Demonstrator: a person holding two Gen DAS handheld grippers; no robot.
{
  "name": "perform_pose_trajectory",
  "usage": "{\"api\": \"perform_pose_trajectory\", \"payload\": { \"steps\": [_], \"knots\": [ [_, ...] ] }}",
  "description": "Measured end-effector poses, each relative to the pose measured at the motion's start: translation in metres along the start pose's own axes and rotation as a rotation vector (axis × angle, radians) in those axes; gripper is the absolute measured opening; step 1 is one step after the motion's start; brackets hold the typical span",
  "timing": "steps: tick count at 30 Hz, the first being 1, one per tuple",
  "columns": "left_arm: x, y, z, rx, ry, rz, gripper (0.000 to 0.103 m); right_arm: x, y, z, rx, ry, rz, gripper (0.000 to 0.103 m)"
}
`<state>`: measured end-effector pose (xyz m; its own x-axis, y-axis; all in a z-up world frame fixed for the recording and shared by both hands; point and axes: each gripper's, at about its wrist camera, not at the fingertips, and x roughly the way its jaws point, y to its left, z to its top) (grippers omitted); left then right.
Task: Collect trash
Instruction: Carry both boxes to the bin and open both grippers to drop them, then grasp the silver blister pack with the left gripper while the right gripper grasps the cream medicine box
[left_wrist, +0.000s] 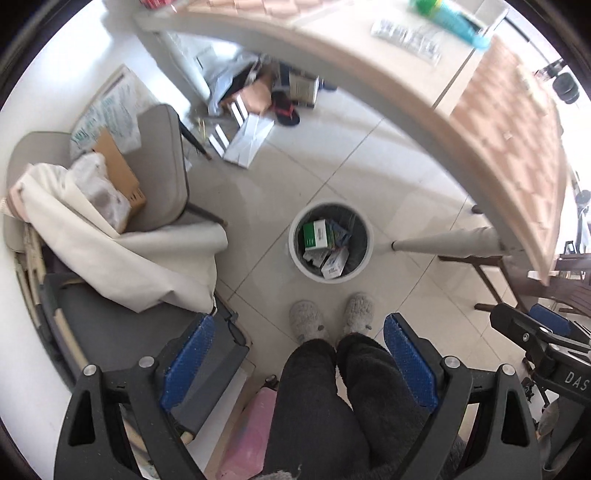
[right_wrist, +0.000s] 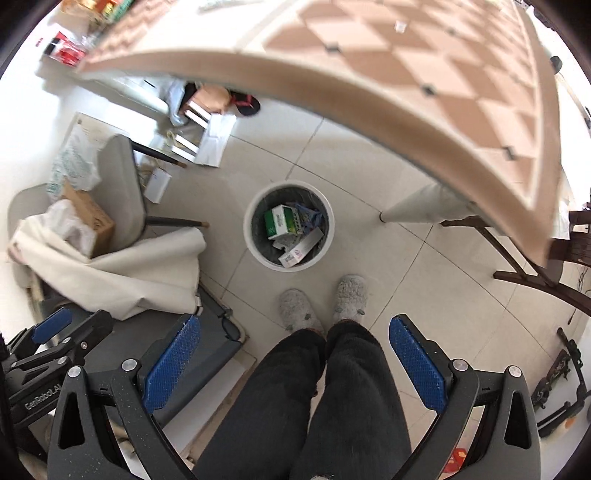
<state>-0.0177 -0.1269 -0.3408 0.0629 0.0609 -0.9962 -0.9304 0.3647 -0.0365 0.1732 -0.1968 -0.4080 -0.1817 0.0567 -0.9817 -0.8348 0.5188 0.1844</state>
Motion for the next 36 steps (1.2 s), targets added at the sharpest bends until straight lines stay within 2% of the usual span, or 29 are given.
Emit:
{"api": "perform_pose_trajectory", "payload": {
  "steps": [6, 9, 13, 14, 15, 18, 21, 27, 32, 34, 36],
  "knots": [
    [-0.066, -0.002, 0.013, -0.009, -0.135, -0.03, 0.094, -0.072, 0.008, -0.007, 0.018, -0.089, 0.069, 0.103],
    [-0.084, -0.006, 0.039, -0.011, -0.193, -0.033, 0.094, -0.094, 0.004, 0.002, 0.058, -0.122, 0.109, 0.103],
    [-0.098, -0.013, 0.086, -0.035, -0.243, -0.034, 0.094, -0.113, -0.002, 0.03, 0.097, -0.149, 0.132, 0.103],
    [-0.097, -0.015, 0.1, -0.044, -0.242, -0.039, 0.098, -0.119, -0.007, 0.04, 0.107, -0.164, 0.128, 0.103],
    [-0.093, -0.019, 0.116, -0.058, -0.234, -0.046, 0.103, -0.124, -0.012, 0.05, 0.113, -0.178, 0.117, 0.103],
    [-0.083, -0.032, 0.16, -0.098, -0.196, -0.063, 0.103, -0.136, -0.036, 0.082, 0.159, -0.211, 0.092, 0.103],
    [-0.06, -0.046, 0.209, -0.166, -0.121, -0.101, 0.103, -0.141, -0.068, 0.126, 0.209, -0.219, 0.066, 0.103],
    [0.022, -0.074, 0.296, -0.409, 0.079, -0.196, 0.103, -0.121, -0.145, 0.231, 0.301, -0.194, 0.009, 0.103],
    [0.088, -0.074, 0.336, -0.637, 0.196, -0.235, 0.101, -0.095, -0.204, 0.323, 0.361, -0.196, -0.067, 0.103],
    [0.104, -0.074, 0.347, -0.689, 0.213, -0.213, 0.096, -0.085, -0.222, 0.355, 0.39, -0.198, -0.095, 0.103],
    [0.113, -0.078, 0.357, -0.702, 0.235, -0.16, 0.087, -0.077, -0.239, 0.385, 0.42, -0.209, -0.11, 0.103]
  ]
}}
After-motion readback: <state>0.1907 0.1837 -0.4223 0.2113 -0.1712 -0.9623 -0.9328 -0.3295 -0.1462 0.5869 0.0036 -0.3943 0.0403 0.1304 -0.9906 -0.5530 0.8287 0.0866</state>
